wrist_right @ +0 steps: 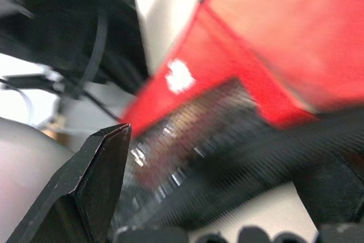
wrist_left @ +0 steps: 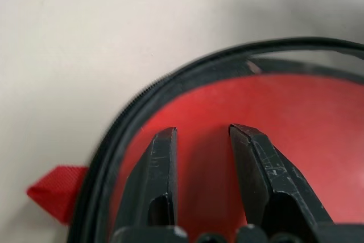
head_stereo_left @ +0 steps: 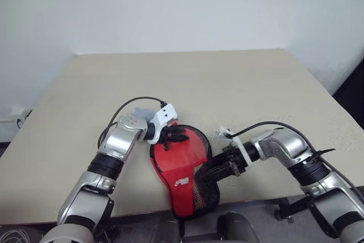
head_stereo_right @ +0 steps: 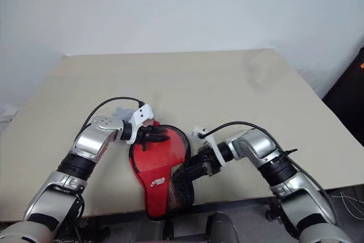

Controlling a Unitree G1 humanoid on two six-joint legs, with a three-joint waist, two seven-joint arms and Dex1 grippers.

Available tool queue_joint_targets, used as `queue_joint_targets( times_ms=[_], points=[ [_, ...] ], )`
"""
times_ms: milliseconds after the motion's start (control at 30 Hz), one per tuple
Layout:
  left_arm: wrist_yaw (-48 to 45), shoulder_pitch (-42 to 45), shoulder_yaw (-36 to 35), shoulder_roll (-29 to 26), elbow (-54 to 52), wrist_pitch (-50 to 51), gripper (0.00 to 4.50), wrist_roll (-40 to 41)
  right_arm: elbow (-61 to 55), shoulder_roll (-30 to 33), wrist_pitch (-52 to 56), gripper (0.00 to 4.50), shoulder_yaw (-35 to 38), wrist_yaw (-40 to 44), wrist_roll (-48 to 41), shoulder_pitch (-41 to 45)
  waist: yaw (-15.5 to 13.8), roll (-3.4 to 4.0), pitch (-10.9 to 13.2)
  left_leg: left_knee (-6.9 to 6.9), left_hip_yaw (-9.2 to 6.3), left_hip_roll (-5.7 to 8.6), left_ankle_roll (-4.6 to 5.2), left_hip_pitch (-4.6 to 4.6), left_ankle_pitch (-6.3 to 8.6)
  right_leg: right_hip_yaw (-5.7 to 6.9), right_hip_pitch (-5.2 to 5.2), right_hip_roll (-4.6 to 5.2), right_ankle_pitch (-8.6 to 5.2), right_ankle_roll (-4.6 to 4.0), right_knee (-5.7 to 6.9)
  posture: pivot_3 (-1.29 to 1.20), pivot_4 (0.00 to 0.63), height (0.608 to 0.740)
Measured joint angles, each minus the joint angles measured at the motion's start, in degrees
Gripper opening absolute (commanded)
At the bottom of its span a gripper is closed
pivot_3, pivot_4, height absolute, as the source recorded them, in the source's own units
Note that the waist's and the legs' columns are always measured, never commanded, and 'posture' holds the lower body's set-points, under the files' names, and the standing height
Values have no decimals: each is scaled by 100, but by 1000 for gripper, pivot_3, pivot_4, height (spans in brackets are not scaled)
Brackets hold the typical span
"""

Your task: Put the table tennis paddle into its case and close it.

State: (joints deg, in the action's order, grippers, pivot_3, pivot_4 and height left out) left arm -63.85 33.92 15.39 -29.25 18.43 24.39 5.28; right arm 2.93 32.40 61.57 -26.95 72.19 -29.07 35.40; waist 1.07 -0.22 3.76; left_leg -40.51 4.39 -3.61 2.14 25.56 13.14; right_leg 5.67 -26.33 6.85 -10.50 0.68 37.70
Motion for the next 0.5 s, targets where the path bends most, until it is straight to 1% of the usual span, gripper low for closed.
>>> queue_joint_targets(
  times_ms=[67,167,300,400,500],
  points=[
    [-86,-98,-11,-163,-162,16,1422,12,22,238,-318,4473,14,182,72,11,0,0,0,1,-2,-1,0,-1,0,1,0,-1,0,0,1,0,0,688],
    [-182,-198,-14,-298,-365,84,1422,36,108,324,-642,4473,128,454,80,95,6,2,1,0,1,-6,0,-1,0,2,-3,-2,0,-1,1,0,0,688],
    [-268,-308,-114,-514,-593,193,1422,158,415,339,-969,4473,407,639,92,446,3,2,2,0,1,-6,0,-1,0,2,-4,-1,0,-1,-1,0,0,688],
    [-361,-492,-210,-720,-915,310,1422,293,1064,65,-1178,4473,697,417,152,784,6,2,2,0,6,-7,0,-1,0,2,-6,0,0,-1,-1,0,0,688],
    [-583,-818,-365,-1069,-1632,562,1422,626,2106,-457,-1494,4473,1132,-151,293,1285,20,2,5,5,19,-15,-1,0,0,1,-16,-2,6,-9,0,0,0,688]
  ],
)
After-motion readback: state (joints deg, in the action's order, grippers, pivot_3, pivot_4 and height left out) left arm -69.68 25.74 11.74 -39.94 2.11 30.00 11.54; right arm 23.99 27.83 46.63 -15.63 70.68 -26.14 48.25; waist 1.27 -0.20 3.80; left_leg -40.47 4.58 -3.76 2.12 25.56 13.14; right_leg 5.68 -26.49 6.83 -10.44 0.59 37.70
